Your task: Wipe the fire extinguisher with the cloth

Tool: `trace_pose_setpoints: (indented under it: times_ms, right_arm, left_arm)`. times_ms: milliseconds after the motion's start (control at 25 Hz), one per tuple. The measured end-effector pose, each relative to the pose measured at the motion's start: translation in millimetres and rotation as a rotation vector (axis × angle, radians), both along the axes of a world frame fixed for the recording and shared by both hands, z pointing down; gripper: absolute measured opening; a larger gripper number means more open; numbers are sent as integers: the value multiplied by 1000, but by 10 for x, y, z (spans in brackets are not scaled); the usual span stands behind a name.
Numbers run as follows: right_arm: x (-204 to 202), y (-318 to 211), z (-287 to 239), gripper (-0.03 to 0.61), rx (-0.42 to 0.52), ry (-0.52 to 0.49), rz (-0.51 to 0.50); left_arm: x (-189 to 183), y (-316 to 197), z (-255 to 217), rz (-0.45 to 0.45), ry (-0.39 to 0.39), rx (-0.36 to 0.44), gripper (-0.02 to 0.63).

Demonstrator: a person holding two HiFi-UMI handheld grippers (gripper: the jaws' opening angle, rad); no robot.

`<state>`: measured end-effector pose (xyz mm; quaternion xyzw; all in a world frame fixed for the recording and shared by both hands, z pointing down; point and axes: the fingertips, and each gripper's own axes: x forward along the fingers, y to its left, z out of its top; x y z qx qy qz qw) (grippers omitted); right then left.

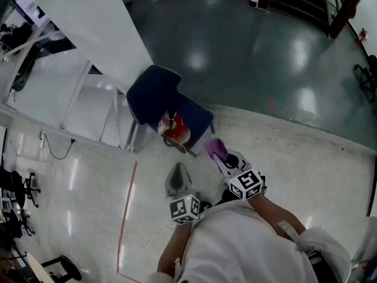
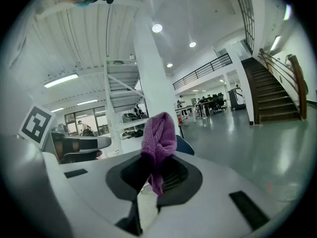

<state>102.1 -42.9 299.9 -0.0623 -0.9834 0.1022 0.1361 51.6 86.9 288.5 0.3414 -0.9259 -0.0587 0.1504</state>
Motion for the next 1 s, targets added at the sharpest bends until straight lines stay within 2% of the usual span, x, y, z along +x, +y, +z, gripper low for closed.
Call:
trace_pose_setpoints:
  times_ms: [480, 720, 840, 1000]
  right_arm:
    - [-25, 0, 113, 49, -3, 15, -3]
    - [-129, -68, 240, 49, 25, 4, 19]
    - [-305, -107, 410, 50, 34, 1, 30]
    - [-775, -231, 781, 49, 39, 0, 41]
  left_arm:
    - [-10, -9, 5, -6, 1, 5, 5]
    - [-86, -63, 55, -8, -5, 2, 5]
    - [-178, -83, 108, -20, -1, 0, 5]
    - [-403, -198, 273, -31, 9, -5, 5]
